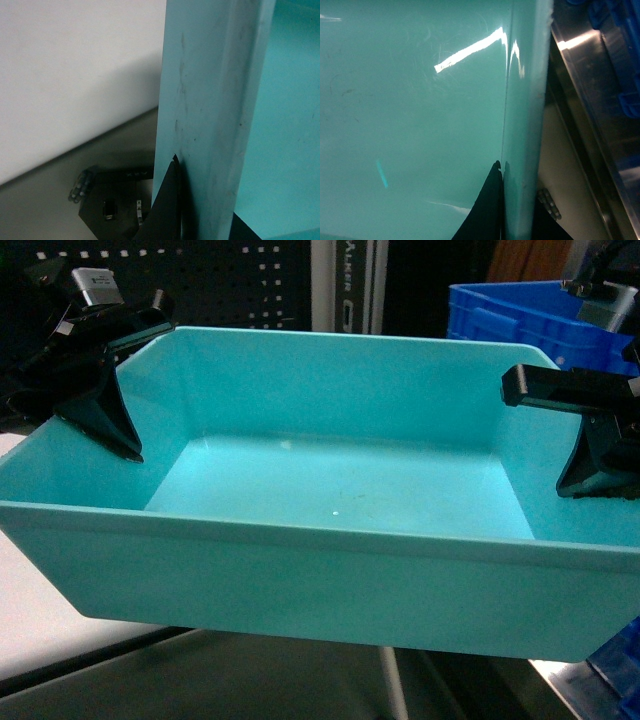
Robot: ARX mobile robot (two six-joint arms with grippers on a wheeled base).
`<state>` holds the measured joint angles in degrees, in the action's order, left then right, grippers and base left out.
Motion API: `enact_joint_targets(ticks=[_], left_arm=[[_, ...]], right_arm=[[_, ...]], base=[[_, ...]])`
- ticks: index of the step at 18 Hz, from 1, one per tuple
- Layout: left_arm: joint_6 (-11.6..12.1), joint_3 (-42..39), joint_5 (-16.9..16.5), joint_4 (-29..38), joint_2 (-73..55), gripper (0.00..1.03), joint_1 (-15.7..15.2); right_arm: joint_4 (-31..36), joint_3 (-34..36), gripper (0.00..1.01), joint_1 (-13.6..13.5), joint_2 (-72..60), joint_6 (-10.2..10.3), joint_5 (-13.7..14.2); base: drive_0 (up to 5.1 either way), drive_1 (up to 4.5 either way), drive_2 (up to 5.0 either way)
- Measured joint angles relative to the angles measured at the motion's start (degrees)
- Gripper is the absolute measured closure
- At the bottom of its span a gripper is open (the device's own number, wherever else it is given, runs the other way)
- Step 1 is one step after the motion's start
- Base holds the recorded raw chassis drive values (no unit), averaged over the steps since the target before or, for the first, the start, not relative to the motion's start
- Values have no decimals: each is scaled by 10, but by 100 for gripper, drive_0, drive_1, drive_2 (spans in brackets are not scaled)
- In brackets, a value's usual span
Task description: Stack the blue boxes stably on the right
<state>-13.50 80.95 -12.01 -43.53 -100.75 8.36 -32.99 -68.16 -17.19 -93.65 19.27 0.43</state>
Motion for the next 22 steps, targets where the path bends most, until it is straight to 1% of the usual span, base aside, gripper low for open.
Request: enact_joint_targets(ticks=[6, 7, 13, 22], left_arm=[[0, 0, 0, -1, 2, 101, 1], [0, 0, 0, 0, 4, 101, 5], [0, 0, 0, -1, 3, 101, 0], [0, 0, 0, 0, 3, 101, 1]], right_arm=[[-3, 0, 99, 1, 1, 0, 1], [-3, 0, 99, 4, 1, 0, 2], [0, 0, 99, 2, 0, 0, -2], [0, 0, 99, 3, 0, 0, -2]], base=[[0, 0, 0], [0, 0, 0], [0, 0, 0], [0, 0, 0]])
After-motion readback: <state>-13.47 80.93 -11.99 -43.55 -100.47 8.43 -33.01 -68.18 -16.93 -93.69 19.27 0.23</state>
